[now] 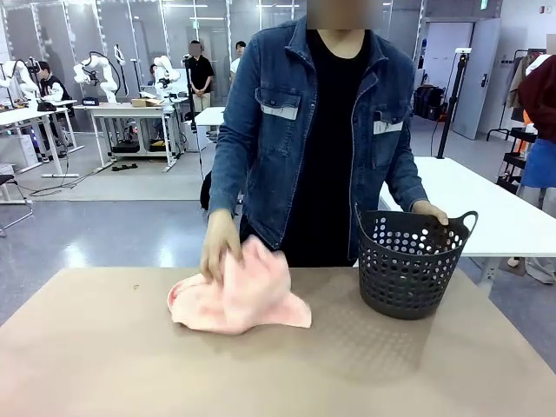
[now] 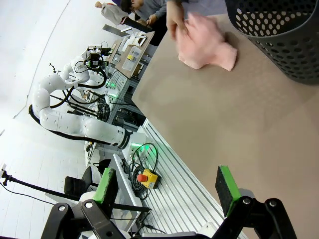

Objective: Fold the towel.
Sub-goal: Grab the top end of the 100 cm Hotel Towel extended by the human.

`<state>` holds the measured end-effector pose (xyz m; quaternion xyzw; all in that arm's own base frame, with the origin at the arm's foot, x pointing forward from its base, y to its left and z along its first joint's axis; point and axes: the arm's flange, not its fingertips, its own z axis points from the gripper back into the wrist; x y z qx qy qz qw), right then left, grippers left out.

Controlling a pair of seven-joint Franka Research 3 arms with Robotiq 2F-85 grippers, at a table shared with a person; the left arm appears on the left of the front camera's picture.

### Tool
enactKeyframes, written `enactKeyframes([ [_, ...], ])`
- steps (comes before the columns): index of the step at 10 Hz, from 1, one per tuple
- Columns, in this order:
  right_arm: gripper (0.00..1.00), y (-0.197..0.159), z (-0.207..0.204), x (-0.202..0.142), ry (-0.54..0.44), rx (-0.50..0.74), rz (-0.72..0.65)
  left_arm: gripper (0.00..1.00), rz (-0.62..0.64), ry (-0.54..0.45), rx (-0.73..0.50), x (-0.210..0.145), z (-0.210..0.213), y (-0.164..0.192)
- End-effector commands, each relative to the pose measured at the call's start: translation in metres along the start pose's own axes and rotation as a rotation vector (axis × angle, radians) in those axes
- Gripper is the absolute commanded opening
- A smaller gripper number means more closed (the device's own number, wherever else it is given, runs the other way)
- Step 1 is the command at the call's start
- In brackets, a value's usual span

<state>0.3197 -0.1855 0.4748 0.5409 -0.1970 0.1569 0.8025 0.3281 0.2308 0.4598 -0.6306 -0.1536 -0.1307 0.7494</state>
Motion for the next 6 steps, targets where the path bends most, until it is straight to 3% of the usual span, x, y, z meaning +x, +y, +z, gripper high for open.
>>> enactKeyframes([
  [1,1.0,0.0001,-0.0001,0.0009,-0.011,0.012,0.023,1.0,-0.007,0.009,-0.011,-0.0023,-0.0001,-0.0024],
  [6,1.0,0.0001,-0.0001,0.0009,-0.011,0.012,0.023,1.0,-0.007,0.009,-0.011,-0.0023,-0.0001,-0.0024],
])
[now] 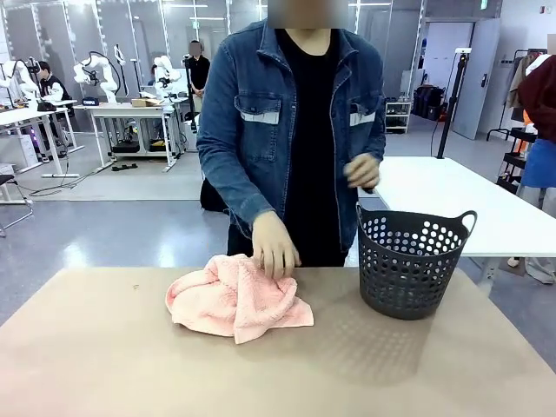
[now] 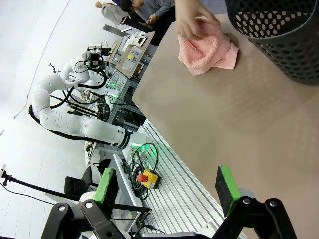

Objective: Fold the towel.
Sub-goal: Grab the top end of the 100 cm Hotel Towel extended by the human.

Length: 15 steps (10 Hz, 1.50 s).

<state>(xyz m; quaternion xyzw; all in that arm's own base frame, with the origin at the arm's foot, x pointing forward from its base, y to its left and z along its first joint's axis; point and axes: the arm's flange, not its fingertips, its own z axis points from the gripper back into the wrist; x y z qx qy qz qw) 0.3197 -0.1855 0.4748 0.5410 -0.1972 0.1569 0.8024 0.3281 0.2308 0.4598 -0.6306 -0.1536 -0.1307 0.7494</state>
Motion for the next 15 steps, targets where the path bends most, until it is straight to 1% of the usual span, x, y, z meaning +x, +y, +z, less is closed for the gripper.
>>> enactKeyframes([
  [1,1.0,0.0001,-0.0001,0.0009,-0.01,0.012,0.023,1.0,-0.007,0.009,-0.011,-0.0023,-0.0001,-0.0024],
  [15,1.0,0.0001,-0.0001,0.0009,-0.01,0.012,0.023,1.0,-0.007,0.009,-0.011,-0.0023,-0.0001,-0.0024],
])
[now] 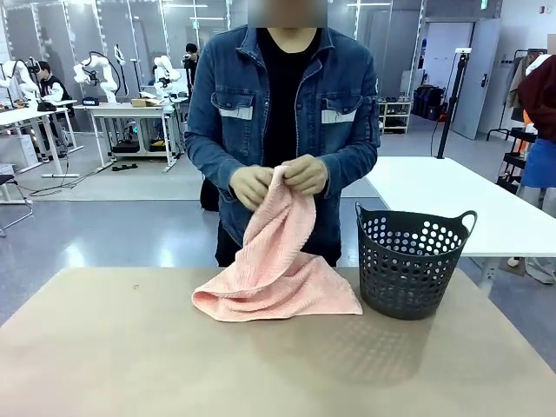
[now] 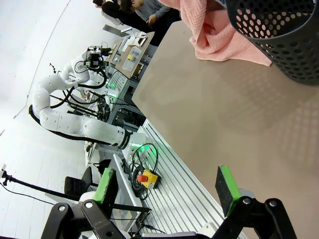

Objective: Fold the towel.
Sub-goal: Grab the top end of the 100 cm Hotel Towel extended by the human.

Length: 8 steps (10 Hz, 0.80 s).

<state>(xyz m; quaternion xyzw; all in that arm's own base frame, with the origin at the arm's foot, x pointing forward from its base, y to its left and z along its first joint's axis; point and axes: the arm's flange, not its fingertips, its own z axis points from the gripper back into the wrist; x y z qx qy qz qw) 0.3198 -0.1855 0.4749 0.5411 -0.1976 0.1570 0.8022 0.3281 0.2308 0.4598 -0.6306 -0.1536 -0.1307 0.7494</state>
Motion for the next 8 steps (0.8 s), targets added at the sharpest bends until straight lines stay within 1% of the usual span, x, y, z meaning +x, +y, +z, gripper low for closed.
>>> enactKeyframes([
  [1,1.0,0.0,-0.0001,0.0008,-0.009,0.011,0.022,1.0,-0.007,0.009,-0.011,-0.0023,-0.0001,-0.0024],
  [8,1.0,0.0,-0.0001,0.0008,-0.009,0.011,0.022,1.0,-0.007,0.009,-0.011,-0.0023,-0.0001,-0.0024],
])
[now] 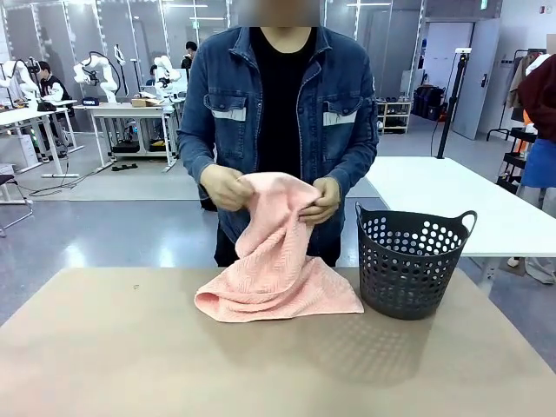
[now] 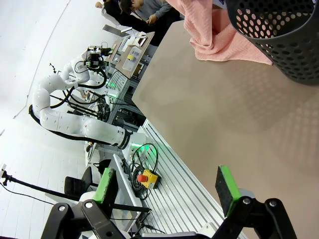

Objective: Fold the towel.
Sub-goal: Grab the top end of the 100 cm Hotel Towel extended by the human.

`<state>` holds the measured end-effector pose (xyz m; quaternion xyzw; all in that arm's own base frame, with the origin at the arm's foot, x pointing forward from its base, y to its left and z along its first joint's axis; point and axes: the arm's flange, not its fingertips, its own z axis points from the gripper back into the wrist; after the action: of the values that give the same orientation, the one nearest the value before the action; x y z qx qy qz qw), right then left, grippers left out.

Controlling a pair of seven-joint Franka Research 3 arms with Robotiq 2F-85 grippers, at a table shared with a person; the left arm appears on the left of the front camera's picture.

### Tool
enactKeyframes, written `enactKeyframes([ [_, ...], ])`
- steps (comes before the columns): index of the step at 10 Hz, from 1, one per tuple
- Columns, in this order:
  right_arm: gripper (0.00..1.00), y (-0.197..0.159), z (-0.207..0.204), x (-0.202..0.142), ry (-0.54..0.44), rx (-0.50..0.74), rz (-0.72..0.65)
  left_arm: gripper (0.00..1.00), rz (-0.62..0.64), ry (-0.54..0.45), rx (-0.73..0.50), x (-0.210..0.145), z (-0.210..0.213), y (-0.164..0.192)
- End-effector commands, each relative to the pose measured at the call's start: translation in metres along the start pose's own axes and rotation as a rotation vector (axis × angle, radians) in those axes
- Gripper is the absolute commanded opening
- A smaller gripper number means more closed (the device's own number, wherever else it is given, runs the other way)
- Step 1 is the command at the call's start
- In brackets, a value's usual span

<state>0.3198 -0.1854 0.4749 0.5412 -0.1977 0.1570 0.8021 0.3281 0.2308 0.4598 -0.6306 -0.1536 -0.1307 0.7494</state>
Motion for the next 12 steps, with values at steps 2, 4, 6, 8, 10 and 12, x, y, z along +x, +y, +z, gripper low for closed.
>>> enactKeyframes([
  [2,1.0,0.0,-0.0001,0.0007,-0.009,0.011,0.022,1.0,-0.007,0.009,-0.011,-0.0023,-0.0001,-0.0024],
  [4,1.0,0.0,-0.0001,0.0007,-0.009,0.011,0.022,1.0,-0.007,0.009,-0.011,-0.0023,-0.0001,-0.0024],
  [6,1.0,0.0,-0.0001,0.0007,-0.009,0.011,0.022,1.0,-0.007,0.009,-0.011,-0.0023,-0.0001,-0.0024],
  [8,1.0,0.0,-0.0001,0.0007,-0.009,0.011,0.022,1.0,-0.007,0.009,-0.011,-0.0023,-0.0001,-0.0024],
  [10,1.0,0.0,-0.0001,0.0007,-0.009,0.011,0.022,1.0,-0.007,0.009,-0.011,-0.0023,-0.0001,-0.0024],
  [12,1.0,0.0,-0.0001,0.0007,-0.009,0.011,0.022,1.0,-0.007,0.009,-0.011,-0.0023,-0.0001,-0.0024],
])
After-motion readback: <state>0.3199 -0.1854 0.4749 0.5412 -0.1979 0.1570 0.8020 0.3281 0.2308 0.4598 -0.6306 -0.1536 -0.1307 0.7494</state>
